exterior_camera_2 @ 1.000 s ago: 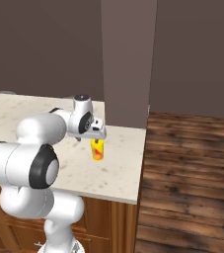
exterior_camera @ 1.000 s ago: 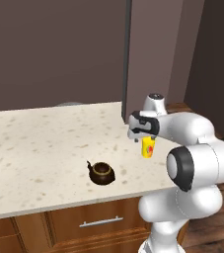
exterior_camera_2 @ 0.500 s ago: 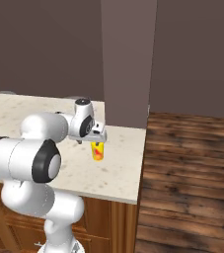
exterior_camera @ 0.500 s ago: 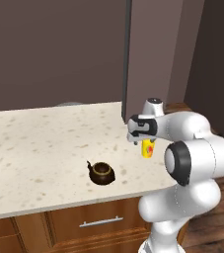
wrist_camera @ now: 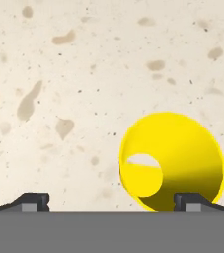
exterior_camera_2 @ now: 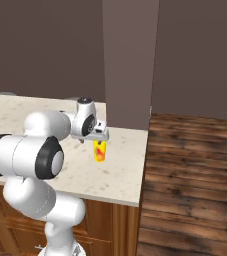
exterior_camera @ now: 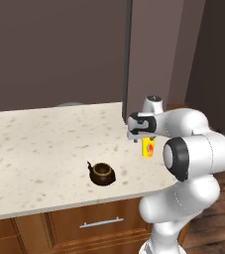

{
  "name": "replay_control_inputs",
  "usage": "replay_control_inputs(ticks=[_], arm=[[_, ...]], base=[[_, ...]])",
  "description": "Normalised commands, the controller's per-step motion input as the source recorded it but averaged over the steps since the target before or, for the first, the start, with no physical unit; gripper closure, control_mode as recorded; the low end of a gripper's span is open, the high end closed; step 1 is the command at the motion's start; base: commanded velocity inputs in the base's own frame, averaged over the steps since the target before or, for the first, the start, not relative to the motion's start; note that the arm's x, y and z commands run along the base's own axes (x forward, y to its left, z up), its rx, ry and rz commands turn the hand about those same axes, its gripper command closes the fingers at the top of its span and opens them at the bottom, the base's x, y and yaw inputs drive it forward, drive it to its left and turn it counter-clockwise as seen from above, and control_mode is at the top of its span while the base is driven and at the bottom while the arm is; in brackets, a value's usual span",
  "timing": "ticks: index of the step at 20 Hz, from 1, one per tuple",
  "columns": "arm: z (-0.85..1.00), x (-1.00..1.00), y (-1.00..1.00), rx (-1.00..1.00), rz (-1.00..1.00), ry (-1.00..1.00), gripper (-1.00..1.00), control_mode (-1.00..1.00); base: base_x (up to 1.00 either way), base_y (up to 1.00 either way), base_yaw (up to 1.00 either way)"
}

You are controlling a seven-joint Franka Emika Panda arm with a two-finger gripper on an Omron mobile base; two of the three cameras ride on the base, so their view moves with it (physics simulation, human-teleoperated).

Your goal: Pick the teapot and cup and place them in the sink. Then turn on the water.

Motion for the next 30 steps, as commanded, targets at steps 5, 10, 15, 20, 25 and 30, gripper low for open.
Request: replay_control_inputs(ticks=[5, 10, 15, 20, 25, 30], arm=[[-0.03, 0.09, 0.0, 0.0, 0.0, 0.0, -1.0, -1.0], [0.0, 0.0, 0.0, 0.0, 0.0, 0.0, -1.0, -1.0], [0.0, 0.0, 0.0, 0.0, 0.0, 0.0, -1.0, -1.0], [0.0, 0.0, 0.0, 0.0, 0.0, 0.0, -1.0, -1.0], [0.0, 0.0, 0.0, 0.0, 0.0, 0.0, -1.0, -1.0], [0.0, 0.0, 0.0, 0.0, 0.0, 0.0, -1.0, -1.0]], base=[[0.0, 0.0, 0.0], [0.0, 0.0, 0.0], [0.0, 0.0, 0.0], [0.0, 0.0, 0.0], [0.0, 0.0, 0.0], [0.0, 0.0, 0.0]])
